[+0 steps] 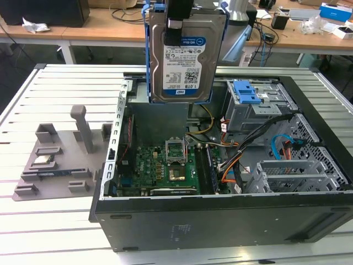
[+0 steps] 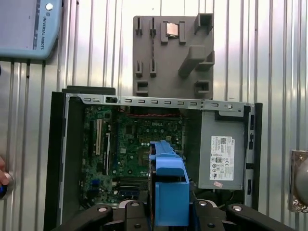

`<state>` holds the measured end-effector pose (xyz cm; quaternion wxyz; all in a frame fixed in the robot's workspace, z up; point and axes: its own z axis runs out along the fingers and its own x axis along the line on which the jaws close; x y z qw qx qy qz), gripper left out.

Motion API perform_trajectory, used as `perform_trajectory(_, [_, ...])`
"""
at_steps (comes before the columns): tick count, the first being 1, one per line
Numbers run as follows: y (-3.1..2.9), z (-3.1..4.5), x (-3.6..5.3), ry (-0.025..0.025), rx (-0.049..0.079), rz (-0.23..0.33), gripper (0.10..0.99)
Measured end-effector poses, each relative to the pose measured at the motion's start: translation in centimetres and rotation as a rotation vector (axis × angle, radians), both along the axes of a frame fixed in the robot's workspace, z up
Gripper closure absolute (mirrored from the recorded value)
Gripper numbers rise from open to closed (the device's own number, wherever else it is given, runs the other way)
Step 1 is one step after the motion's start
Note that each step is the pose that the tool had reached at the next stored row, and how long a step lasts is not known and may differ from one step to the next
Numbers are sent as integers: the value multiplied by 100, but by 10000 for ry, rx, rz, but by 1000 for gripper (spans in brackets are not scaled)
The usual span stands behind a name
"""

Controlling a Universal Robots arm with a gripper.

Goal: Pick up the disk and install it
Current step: 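Pick up the disk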

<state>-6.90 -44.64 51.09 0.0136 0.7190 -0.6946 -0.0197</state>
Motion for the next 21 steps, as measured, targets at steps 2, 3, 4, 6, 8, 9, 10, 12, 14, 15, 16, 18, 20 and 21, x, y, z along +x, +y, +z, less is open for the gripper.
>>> perform_trajectory(2, [-29,-2,0,0,-4,0,718])
perform_trajectory(3, [-41,-2,0,0,-6,0,718])
perform_trajectory(4, [-59,-4,0,0,-7,0,718])
perform_trajectory(6, [-80,-5,0,-1,-9,0,718])
perform_trajectory(8, [-118,-8,0,0,-13,1,718])
perform_trajectory(9, [-137,-10,0,0,-14,0,718])
perform_trajectory(10, [-157,-11,0,-1,-15,0,718])
perform_trajectory(12, [-197,-14,0,0,-18,0,718])
perform_trajectory(14, [-241,-18,0,0,-21,0,718])
perform_trajectory(15, [-265,-19,0,0,-22,0,718])
perform_trajectory(16, [-290,-20,0,0,-23,0,718])
perform_trajectory(18, [-332,-22,0,-1,-26,0,718])
perform_trajectory(20, [-382,-23,0,0,-27,0,718])
perform_trajectory(21, [-405,-23,0,0,-28,0,718])
